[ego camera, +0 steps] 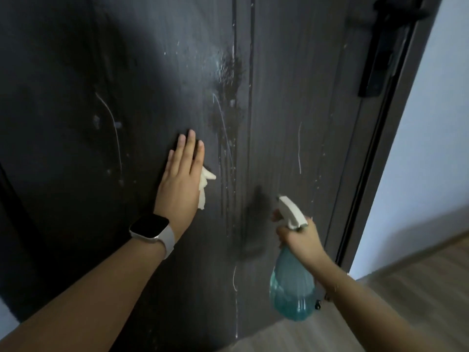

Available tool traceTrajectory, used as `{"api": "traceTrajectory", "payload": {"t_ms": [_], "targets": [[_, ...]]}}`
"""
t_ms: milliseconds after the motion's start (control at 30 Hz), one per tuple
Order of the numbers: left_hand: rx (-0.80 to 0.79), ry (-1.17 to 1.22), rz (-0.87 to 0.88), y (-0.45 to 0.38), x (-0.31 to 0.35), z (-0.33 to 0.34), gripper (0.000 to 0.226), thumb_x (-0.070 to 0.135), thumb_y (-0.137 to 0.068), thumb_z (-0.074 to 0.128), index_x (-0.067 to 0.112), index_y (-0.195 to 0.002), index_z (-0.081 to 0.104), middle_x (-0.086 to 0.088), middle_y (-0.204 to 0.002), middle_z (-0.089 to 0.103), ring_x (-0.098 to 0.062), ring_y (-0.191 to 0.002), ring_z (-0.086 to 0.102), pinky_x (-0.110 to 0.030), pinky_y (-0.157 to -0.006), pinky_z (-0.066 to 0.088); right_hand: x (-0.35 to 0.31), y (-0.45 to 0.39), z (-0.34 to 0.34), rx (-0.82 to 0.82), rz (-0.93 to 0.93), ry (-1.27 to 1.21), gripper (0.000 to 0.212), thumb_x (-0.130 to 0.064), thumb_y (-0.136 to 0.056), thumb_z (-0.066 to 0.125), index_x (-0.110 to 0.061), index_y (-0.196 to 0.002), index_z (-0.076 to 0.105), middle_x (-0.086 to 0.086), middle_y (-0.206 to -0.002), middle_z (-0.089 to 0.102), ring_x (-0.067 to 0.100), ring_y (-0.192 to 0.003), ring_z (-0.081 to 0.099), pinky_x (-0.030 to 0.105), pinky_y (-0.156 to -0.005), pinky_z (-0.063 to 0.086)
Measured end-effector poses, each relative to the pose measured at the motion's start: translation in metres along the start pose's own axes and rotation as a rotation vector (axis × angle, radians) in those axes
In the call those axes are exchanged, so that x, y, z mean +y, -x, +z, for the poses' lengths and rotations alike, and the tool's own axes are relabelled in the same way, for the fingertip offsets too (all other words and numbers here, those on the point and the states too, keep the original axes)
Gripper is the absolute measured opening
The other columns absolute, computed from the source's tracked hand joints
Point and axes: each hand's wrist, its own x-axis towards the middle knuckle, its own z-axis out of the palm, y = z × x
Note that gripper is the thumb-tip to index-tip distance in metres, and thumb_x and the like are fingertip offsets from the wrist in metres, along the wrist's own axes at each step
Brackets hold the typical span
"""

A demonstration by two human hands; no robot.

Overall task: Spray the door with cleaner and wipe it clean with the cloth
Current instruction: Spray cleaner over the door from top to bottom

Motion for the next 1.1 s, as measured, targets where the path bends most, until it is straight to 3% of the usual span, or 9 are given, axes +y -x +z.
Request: {"api": "traceTrajectory", "payload": {"t_ms": [200,333,400,567,633,700,800,967,1100], "targets": [[0.068,0.008,-0.083,-0.063,-0.003,-0.033,0.092,0.000,-0.084,0.063,0.003,-0.153,0.003,-0.015,-0.161,-0.012,-0.031,-0.148,-0.012,-0.045,-0.121,0.000,-0.098,-0.071,-0.053,0.081,-0.143,-0.010,0.022,0.013,-0.073,0.052,0.005,-0.089,0.065,0.014,-0.068,0.056,0.016,-0.047,0.048,0.027,-0.048,0.045],[0.047,0.000,-0.101,-0.065,-0.006,-0.029,0.088,-0.003,-0.087,0.058,0.001,-0.153,0.000,-0.015,-0.161,-0.013,-0.031,-0.148,-0.012,-0.042,-0.121,0.000,-0.125,-0.104,-0.076,0.106,-0.152,0.080,0.021,0.010,-0.074,0.056,0.006,-0.093,0.065,0.016,-0.075,0.058,0.021,-0.055,0.051,0.029,-0.050,0.045],[0.044,0.001,-0.103,-0.065,-0.005,-0.029,0.088,-0.002,-0.088,0.057,0.001,-0.153,-0.002,-0.015,-0.161,-0.015,-0.032,-0.148,-0.014,-0.041,-0.120,-0.002,-0.124,-0.110,-0.083,0.105,-0.137,0.112,0.019,0.008,-0.077,0.058,0.006,-0.095,0.065,0.016,-0.077,0.057,0.021,-0.057,0.050,0.028,-0.048,0.045],[0.049,-0.005,-0.103,-0.065,-0.001,-0.033,0.082,0.005,-0.092,0.048,0.001,-0.152,-0.008,-0.015,-0.160,-0.019,-0.032,-0.147,-0.017,-0.041,-0.120,-0.004,-0.114,-0.112,-0.094,0.109,-0.133,0.143,0.014,0.008,-0.078,0.061,-0.006,-0.078,0.060,0.015,-0.072,0.054,0.022,-0.051,0.050,0.027,-0.049,0.045],[0.072,0.012,-0.093,-0.064,-0.002,-0.032,0.079,0.002,-0.090,0.047,0.000,-0.153,-0.001,-0.016,-0.161,-0.014,-0.032,-0.148,-0.012,-0.042,-0.121,0.000,-0.110,-0.108,-0.095,0.082,-0.125,0.110,0.011,0.002,-0.072,0.063,-0.002,-0.083,0.063,0.014,-0.073,0.055,0.020,-0.050,0.049,0.026,-0.048,0.045],[0.084,0.021,-0.083,-0.064,-0.004,-0.031,0.077,-0.002,-0.089,0.046,0.000,-0.153,0.002,-0.016,-0.161,-0.011,-0.033,-0.149,-0.010,-0.043,-0.121,0.002,-0.104,-0.104,-0.094,0.036,-0.111,0.090,0.022,-0.004,-0.067,0.060,0.001,-0.088,0.064,0.014,-0.075,0.056,0.020,-0.051,0.049,0.027,-0.049,0.045],[0.073,0.023,-0.080,-0.064,-0.004,-0.032,0.077,-0.002,-0.090,0.045,0.000,-0.153,0.000,-0.016,-0.161,-0.014,-0.033,-0.148,-0.012,-0.043,-0.121,0.001,-0.090,-0.100,-0.091,0.000,-0.078,0.105,0.025,-0.006,-0.065,0.059,-0.001,-0.089,0.064,0.016,-0.077,0.058,0.022,-0.054,0.051,0.029,-0.049,0.047],[0.076,-0.002,-0.069,-0.064,-0.006,-0.029,0.085,0.002,-0.088,0.057,0.000,-0.153,0.002,-0.016,-0.161,-0.011,-0.033,-0.149,-0.010,-0.043,-0.120,0.001,-0.070,-0.096,-0.086,0.013,-0.006,0.116,0.027,0.008,-0.077,0.062,-0.005,-0.101,0.065,0.017,-0.075,0.058,0.022,-0.052,0.050,0.029,-0.047,0.047],[0.103,-0.018,-0.055,-0.065,-0.009,-0.024,0.084,-0.003,-0.086,0.060,-0.001,-0.152,0.009,-0.018,-0.161,-0.004,-0.034,-0.149,-0.004,-0.044,-0.120,0.005,-0.061,-0.089,-0.084,-0.002,0.014,0.126,0.022,0.011,-0.078,0.059,-0.006,-0.092,0.063,0.011,-0.070,0.055,0.020,-0.054,0.048,0.027,-0.047,0.044]]}}
